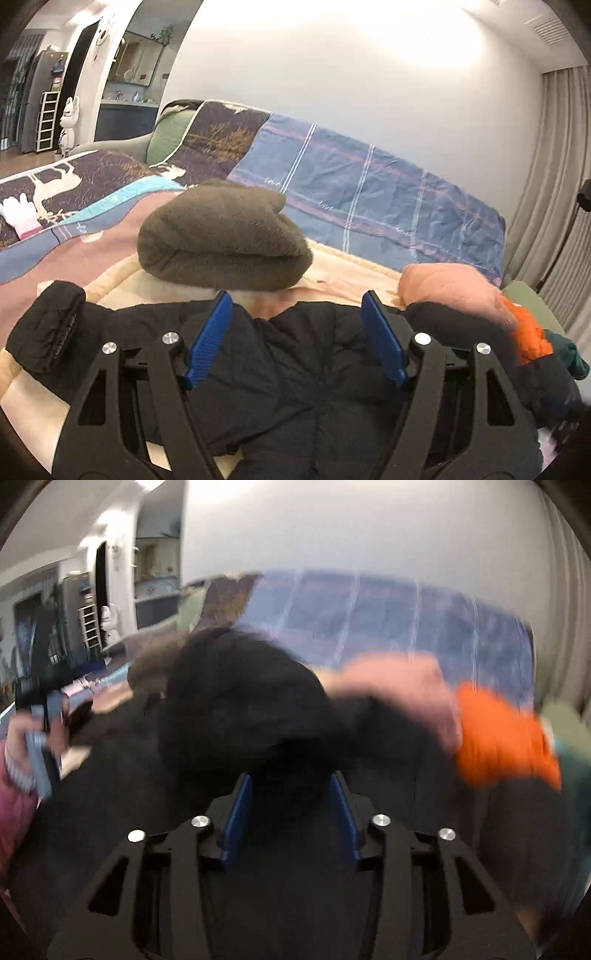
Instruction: Fold large clothes
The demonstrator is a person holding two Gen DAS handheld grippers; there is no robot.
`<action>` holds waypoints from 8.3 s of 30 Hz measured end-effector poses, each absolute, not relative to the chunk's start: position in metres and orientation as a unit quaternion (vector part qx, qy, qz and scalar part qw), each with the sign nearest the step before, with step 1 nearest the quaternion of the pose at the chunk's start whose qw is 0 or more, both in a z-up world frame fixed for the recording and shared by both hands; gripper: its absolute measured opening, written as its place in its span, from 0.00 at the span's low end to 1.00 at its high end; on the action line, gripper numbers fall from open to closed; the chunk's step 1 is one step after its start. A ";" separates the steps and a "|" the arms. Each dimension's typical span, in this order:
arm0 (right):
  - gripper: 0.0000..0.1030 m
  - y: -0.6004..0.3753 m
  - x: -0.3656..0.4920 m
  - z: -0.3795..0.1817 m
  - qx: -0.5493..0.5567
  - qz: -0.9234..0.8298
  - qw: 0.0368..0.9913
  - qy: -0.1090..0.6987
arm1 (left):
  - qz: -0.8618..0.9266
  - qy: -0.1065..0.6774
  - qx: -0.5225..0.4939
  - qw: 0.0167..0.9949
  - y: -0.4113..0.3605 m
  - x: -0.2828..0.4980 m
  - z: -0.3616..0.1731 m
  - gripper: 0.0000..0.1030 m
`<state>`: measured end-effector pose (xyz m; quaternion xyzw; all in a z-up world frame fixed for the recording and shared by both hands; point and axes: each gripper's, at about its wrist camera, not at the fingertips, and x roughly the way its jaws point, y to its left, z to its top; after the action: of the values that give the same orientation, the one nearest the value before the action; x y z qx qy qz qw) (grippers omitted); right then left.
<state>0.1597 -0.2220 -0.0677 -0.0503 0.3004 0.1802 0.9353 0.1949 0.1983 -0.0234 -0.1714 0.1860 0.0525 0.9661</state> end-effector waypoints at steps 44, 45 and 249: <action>0.14 -0.164 0.263 -0.145 0.012 0.177 0.892 0.417 | -0.066 0.412 -0.024 0.908 0.064 0.257 -0.104 0.66; 0.15 -0.164 0.262 -0.145 0.012 0.177 0.892 0.415 | -0.067 0.407 -0.034 0.910 0.072 0.250 -0.099 0.66; 0.62 -0.242 0.252 -0.155 0.054 0.051 0.917 0.393 | -0.026 0.367 0.071 0.927 0.060 0.267 -0.112 0.60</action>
<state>0.2519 -0.2424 -0.1552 0.0537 0.3928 0.0505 0.9167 0.2666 0.0603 -0.1116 0.0714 0.3668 -0.0257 0.9272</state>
